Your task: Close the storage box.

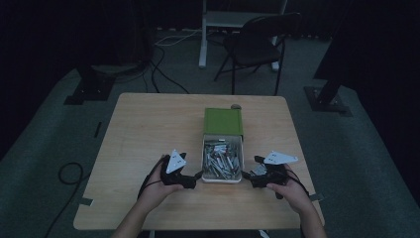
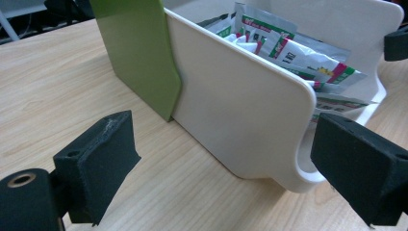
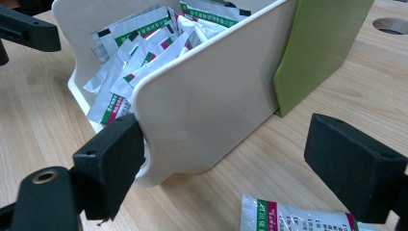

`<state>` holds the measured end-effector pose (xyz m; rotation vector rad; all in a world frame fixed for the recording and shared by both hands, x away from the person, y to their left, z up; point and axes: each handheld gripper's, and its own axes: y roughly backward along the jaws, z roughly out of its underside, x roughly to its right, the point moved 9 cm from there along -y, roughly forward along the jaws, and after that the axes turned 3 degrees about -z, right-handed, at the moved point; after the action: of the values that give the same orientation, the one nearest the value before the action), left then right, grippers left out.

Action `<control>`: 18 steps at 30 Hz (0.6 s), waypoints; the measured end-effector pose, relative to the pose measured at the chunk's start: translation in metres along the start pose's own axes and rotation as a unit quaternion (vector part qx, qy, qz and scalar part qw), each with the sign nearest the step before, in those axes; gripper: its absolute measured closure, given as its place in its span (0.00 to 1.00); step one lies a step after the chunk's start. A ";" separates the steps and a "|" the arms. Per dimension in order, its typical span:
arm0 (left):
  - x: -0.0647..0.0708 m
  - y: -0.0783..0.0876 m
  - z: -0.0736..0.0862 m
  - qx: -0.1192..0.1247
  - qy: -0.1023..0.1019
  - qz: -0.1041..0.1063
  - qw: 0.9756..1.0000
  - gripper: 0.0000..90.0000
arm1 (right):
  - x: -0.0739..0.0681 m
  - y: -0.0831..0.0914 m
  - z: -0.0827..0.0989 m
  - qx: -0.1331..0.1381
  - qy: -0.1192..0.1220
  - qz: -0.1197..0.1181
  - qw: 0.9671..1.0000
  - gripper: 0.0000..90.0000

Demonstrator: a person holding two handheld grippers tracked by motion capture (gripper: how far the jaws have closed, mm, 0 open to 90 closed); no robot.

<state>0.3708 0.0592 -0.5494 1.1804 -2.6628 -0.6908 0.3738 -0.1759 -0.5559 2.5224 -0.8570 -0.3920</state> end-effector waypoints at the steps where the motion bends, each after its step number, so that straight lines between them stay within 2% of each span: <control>1: 0.000 -0.001 -0.001 0.001 0.001 -0.001 1.000 0.10 | 0.000 0.000 0.000 0.001 0.000 0.000 1.000 0.15; 8: -0.002 -0.004 -0.005 0.002 -0.003 -0.002 1.000 0.10 | 0.000 -0.001 -0.001 0.000 0.000 -0.001 1.000 0.15; 18: -0.004 -0.008 -0.008 0.005 0.003 -0.002 1.000 0.10 | 0.003 -0.002 -0.001 0.002 -0.003 0.003 1.000 0.14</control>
<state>0.3811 0.0551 -0.5460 1.1883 -2.6631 -0.6753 0.3776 -0.1761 -0.5563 2.5227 -0.8696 -0.3974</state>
